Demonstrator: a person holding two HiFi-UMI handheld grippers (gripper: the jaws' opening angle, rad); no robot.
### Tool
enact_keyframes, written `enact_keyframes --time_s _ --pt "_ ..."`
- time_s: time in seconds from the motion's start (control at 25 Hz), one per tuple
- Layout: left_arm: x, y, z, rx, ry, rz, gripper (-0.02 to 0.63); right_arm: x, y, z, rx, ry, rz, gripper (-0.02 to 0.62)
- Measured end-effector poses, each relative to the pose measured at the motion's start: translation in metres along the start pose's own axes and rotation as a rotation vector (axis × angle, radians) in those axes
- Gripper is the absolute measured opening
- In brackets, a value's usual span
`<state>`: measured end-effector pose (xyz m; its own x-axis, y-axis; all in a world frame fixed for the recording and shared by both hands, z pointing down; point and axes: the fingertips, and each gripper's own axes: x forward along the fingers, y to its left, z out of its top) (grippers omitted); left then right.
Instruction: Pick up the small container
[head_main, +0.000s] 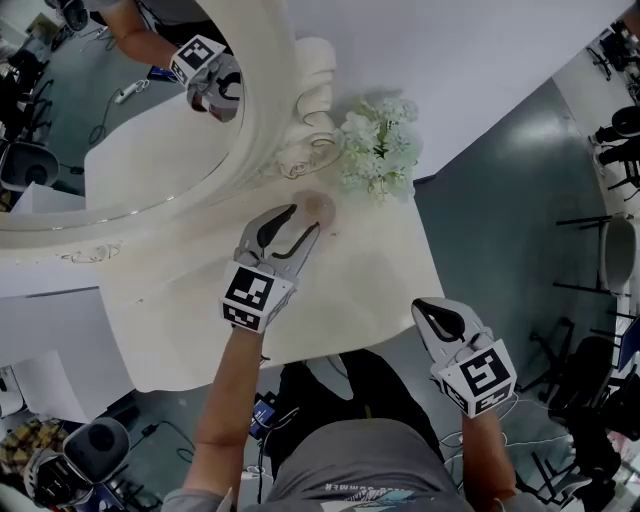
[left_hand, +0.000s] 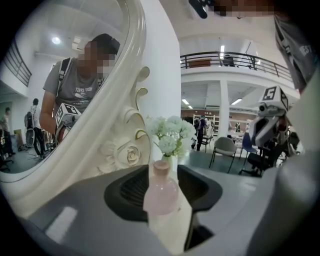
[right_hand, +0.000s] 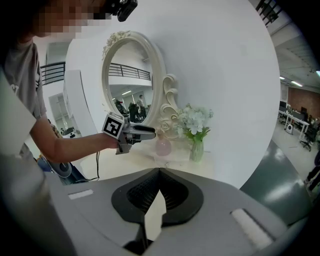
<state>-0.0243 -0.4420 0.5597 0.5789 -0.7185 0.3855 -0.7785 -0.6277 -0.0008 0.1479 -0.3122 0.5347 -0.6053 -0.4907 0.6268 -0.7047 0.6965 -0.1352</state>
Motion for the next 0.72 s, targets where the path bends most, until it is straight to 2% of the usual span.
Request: enact_keyframes --time_s 0.24,0.72 --pt "0.017 0.004 -0.008 -0.010 0.005 -0.007 0.207 0.006 -0.003 -0.009 0.015 0.019 0.000 0.002" --pt "0.047 0.007 -0.015 0.003 0.006 -0.012 0.215 0.015 -0.004 -0.019 0.033 0.038 0.008 0.002"
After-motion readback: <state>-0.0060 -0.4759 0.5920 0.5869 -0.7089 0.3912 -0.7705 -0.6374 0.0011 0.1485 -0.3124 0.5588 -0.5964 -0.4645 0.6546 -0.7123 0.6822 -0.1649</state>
